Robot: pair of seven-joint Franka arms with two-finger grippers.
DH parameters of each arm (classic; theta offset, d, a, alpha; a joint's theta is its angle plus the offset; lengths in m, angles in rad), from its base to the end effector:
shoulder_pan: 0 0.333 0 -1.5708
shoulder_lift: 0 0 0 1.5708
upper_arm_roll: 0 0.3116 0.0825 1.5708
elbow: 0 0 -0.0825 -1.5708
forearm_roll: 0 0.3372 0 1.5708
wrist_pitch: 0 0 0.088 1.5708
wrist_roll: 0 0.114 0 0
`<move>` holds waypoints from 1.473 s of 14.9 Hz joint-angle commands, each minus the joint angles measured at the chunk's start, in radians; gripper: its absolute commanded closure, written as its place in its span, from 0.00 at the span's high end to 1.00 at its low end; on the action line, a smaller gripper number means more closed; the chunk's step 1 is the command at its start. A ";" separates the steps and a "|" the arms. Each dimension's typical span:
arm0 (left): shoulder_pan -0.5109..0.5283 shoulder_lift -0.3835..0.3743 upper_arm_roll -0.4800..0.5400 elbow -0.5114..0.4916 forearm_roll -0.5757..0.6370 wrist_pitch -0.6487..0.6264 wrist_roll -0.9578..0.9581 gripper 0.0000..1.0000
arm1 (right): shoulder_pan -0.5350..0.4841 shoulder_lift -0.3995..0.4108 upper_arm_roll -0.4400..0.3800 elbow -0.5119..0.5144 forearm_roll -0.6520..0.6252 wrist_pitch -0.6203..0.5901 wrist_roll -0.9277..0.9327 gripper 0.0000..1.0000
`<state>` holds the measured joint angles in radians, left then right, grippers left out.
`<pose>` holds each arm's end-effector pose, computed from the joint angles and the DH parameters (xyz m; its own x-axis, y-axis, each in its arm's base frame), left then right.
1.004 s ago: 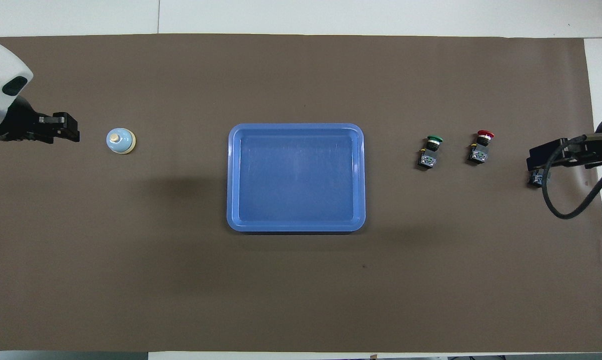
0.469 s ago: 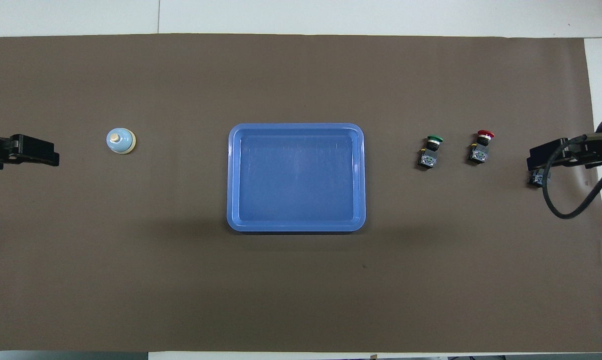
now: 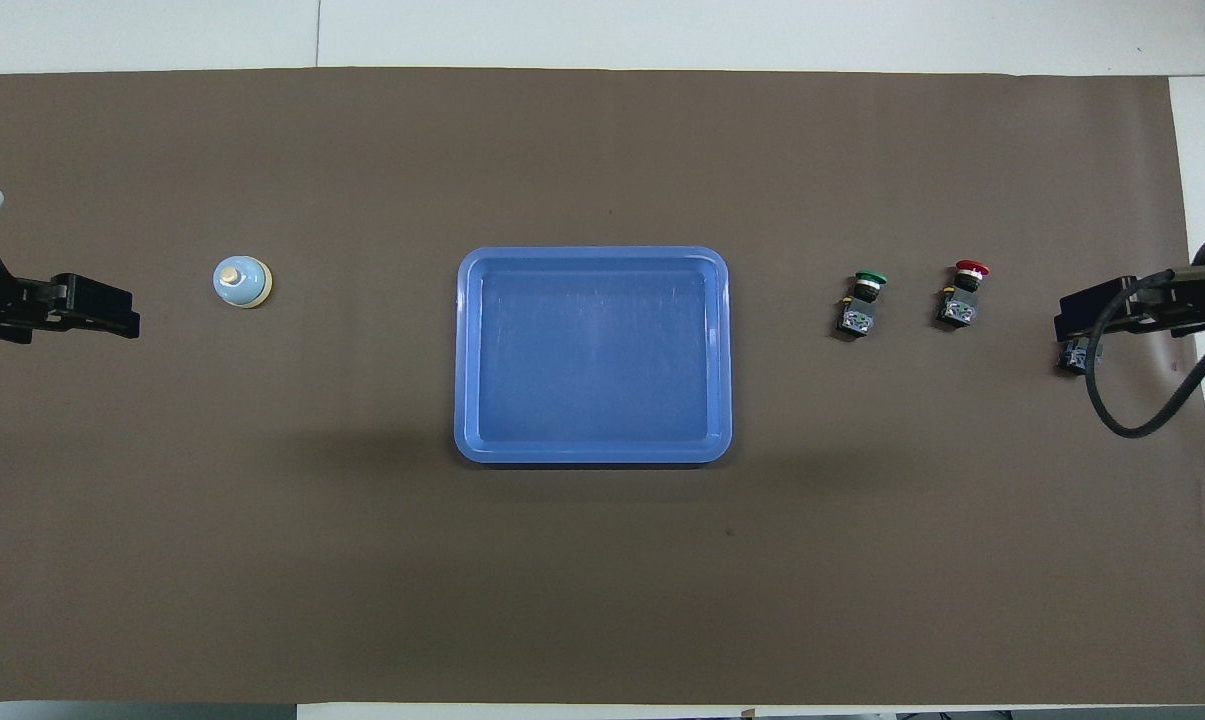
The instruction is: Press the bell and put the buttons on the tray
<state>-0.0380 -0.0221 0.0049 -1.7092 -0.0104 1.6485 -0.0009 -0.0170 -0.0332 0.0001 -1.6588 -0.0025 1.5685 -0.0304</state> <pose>0.5033 -0.0178 0.5719 0.9988 -0.0314 -0.0386 -0.0310 -0.9995 0.0104 0.4946 -0.0086 0.5922 0.9983 0.0135 -0.0571 0.0136 -0.9999 0.0008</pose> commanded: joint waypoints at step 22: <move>-0.002 -0.007 0.009 0.005 0.012 -0.038 0.004 1.00 | 0.137 0.011 0.014 -0.147 0.004 0.208 0.309 1.00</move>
<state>-0.0381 -0.0190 0.0142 -1.7034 -0.0104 1.6124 0.0019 0.1111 -0.0397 0.0105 -1.7697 -0.0014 1.7222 0.2271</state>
